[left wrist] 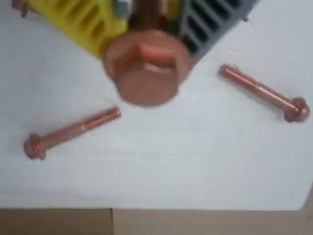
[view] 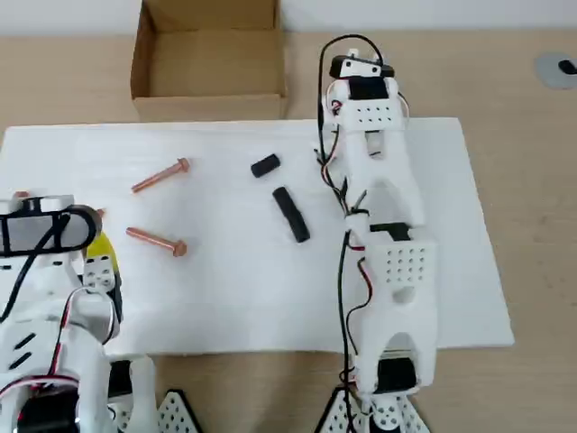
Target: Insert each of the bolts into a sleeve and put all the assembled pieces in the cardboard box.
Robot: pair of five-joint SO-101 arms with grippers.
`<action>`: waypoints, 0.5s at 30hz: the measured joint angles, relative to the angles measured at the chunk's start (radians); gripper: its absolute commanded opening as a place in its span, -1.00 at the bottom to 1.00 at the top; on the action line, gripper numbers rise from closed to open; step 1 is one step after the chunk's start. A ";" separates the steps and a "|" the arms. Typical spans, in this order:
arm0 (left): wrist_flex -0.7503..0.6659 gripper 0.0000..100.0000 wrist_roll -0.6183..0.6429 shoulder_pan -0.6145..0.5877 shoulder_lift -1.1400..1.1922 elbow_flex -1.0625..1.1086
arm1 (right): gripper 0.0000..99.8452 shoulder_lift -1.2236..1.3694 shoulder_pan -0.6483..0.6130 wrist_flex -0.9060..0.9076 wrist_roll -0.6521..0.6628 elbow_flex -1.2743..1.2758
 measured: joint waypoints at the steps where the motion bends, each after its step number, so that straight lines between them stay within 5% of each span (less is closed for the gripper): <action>1: 0.000 -0.98 0.000 0.000 0.000 0.000 | -0.65 0.002 0.000 0.000 -0.012 -0.015; 15: 0.003 -0.98 0.058 0.000 -0.002 0.025 | -0.65 0.058 0.000 -0.002 -0.206 -0.127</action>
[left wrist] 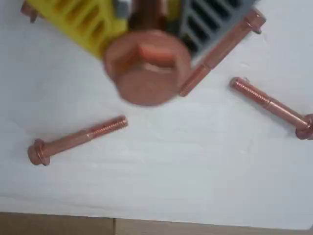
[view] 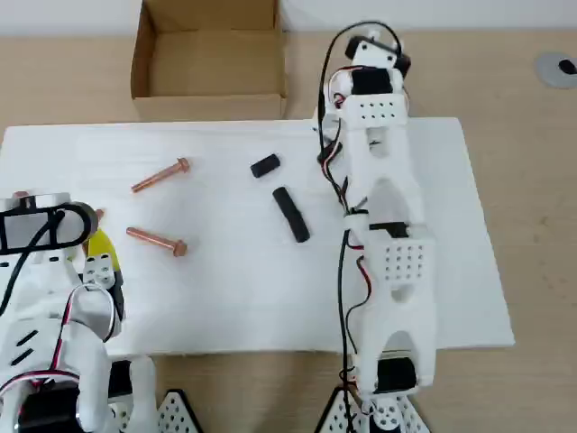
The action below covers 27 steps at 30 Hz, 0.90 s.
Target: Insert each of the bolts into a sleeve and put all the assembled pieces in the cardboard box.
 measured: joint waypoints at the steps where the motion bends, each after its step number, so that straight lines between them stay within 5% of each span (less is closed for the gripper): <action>1: 0.000 -0.98 0.002 0.000 0.000 0.000 | -0.65 0.017 0.000 -0.008 -0.009 0.000; 27: 0.000 -0.98 0.008 0.000 0.000 0.003 | -0.65 0.267 -0.083 -0.044 0.018 -0.252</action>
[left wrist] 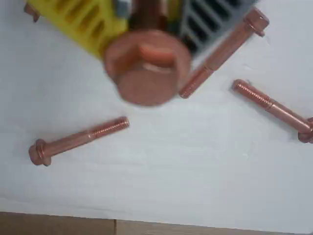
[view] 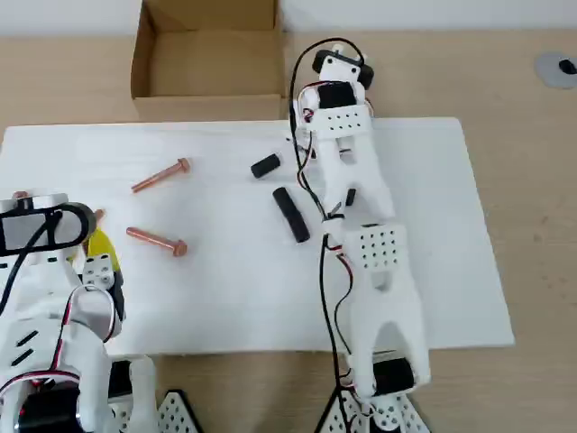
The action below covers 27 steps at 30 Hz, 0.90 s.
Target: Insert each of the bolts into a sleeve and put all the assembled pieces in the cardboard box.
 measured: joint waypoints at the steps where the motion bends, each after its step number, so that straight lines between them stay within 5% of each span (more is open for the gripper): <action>1: 0.000 -0.98 0.000 0.000 0.000 0.000 | -0.65 0.006 0.000 0.000 0.002 -0.009; 7: 0.000 -0.98 0.000 0.000 0.000 0.000 | -0.68 0.031 0.003 0.002 0.003 -0.046; 13: 0.000 -0.98 0.000 0.000 0.000 0.000 | -0.99 0.038 0.023 0.012 0.017 -0.049; 27: 0.000 -0.98 0.000 0.000 0.000 0.000 | -0.98 0.055 0.021 0.172 0.060 -0.212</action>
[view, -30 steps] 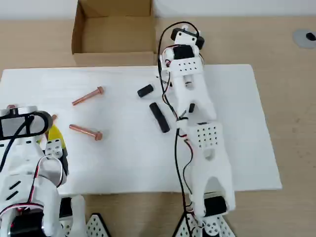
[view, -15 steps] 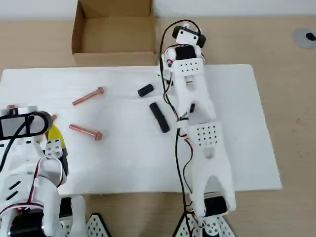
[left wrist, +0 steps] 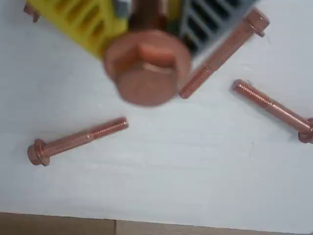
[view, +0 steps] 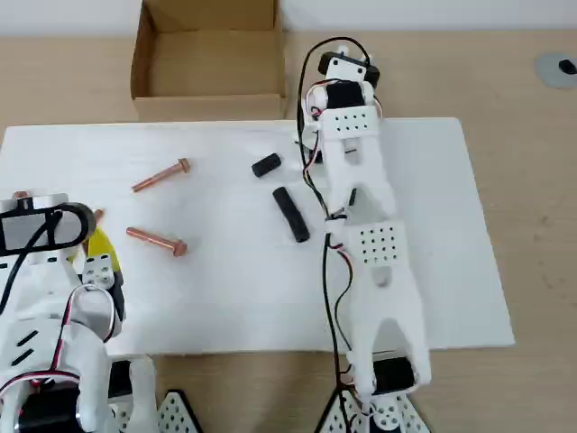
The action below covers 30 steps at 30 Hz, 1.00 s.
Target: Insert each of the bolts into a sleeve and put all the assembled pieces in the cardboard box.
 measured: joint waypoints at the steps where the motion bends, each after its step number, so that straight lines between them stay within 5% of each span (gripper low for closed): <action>1: 0.000 -0.98 0.000 0.000 0.000 0.000 | -0.98 0.000 -0.002 0.018 0.003 -0.037; 10: 0.057 -0.98 0.000 0.000 0.000 0.000 | -0.98 -0.055 -0.002 0.046 0.152 -0.129; 16: 0.057 -0.98 0.000 0.000 0.002 -0.014 | -0.98 -0.170 -0.006 0.058 0.394 -0.232; 26: 0.061 -0.98 0.009 0.000 -0.006 -0.164 | -0.98 -0.595 -0.040 0.071 0.703 -0.242; 30: 0.061 -0.98 0.124 0.000 -0.069 -0.216 | -0.98 -0.767 -0.078 0.071 0.752 -0.244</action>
